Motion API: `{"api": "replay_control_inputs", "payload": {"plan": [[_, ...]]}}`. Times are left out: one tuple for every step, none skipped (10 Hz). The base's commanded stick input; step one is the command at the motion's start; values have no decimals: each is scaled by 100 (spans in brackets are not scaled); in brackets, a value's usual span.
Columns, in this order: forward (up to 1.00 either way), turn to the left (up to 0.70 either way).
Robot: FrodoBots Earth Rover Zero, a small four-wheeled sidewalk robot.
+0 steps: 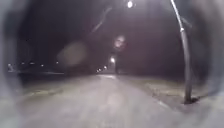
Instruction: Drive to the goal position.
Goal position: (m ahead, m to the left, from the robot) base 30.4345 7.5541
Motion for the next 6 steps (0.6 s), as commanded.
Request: {"api": "replay_control_inputs", "payload": {"plan": [[85,0],[85,0],[85,0],[85,0],[85,0],[85,0]]}}
